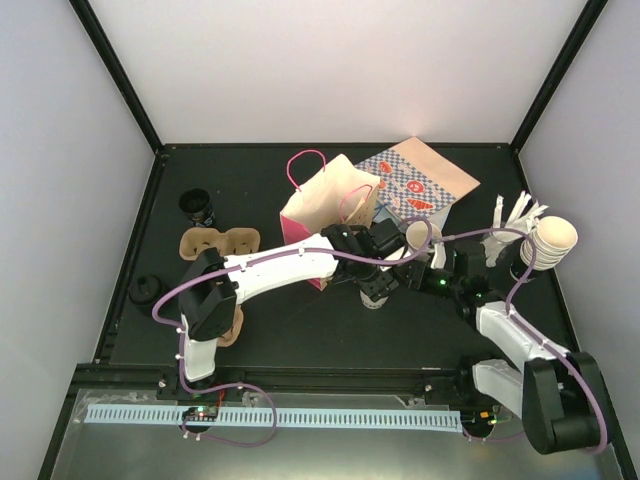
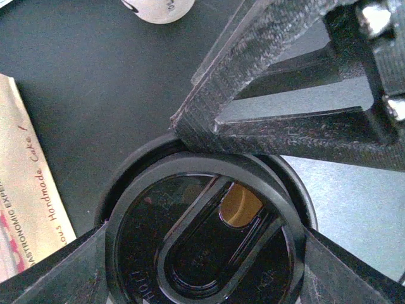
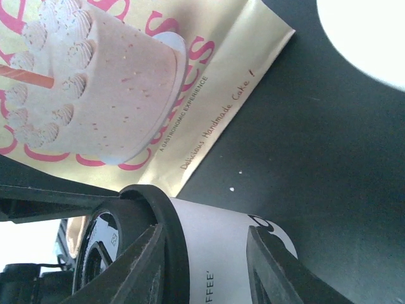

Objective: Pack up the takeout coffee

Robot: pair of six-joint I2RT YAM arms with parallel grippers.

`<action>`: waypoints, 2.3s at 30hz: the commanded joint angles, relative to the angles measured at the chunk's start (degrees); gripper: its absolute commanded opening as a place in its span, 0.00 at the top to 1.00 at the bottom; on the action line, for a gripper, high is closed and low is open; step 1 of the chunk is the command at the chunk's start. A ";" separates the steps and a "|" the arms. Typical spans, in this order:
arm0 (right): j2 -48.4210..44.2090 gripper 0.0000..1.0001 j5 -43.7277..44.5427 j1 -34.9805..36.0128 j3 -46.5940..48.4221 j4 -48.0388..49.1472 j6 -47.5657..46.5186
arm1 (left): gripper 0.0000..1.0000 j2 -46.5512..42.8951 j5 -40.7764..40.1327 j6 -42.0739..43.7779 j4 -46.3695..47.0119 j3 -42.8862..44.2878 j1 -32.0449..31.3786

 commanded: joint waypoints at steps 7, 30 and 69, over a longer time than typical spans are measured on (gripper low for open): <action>-10.47 0.60 8.02 0.32 4.76 -28.45 -7.31 | 0.30 4.40 3.81 -2.08 -4.85 -4.23 -1.70; -11.65 0.63 2.08 0.30 1.42 -32.45 -6.35 | 0.31 5.03 3.74 -4.82 -5.73 -2.80 -1.70; -23.32 0.59 14.02 7.87 6.87 -41.91 0.53 | 0.31 6.80 0.80 -17.51 -9.32 0.77 -2.20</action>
